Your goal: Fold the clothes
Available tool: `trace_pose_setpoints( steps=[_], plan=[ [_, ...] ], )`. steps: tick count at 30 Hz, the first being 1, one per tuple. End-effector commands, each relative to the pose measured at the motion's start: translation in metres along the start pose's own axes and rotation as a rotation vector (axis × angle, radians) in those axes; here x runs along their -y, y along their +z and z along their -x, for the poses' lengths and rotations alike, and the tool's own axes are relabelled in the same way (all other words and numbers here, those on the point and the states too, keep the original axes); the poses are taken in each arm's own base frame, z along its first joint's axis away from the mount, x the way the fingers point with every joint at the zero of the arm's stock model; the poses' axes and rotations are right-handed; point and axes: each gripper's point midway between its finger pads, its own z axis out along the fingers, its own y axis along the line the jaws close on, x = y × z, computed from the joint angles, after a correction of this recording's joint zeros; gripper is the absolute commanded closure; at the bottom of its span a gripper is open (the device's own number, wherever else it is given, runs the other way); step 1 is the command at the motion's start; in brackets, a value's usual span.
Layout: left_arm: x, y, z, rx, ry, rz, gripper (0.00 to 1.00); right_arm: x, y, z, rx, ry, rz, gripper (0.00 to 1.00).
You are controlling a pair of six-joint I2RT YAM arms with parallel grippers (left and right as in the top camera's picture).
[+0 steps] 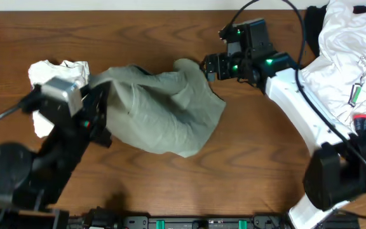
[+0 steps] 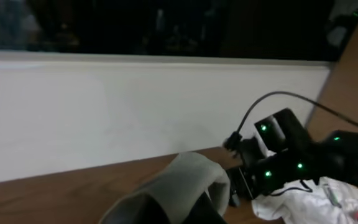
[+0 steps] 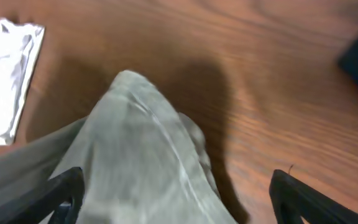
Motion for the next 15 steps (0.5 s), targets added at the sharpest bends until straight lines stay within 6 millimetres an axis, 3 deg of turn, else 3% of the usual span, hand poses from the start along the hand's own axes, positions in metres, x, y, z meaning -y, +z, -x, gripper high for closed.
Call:
trace_pose_setpoints(
  steps=[1, 8, 15],
  plan=[
    [-0.022, -0.011, 0.011, 0.037, 0.012, 0.148, 0.94, -0.020, 0.010, 0.000, -0.009, -0.069, 0.156, 0.05],
    [-0.022, -0.009, 0.007, 0.020, 0.009, 0.145, 0.94, -0.052, 0.007, 0.015, 0.052, -0.115, 0.349, 0.01],
    [-0.020, -0.009, 0.008, 0.023, 0.006, 0.133, 0.94, -0.045, 0.030, -0.009, -0.036, -0.077, 0.315, 0.01]
  ],
)
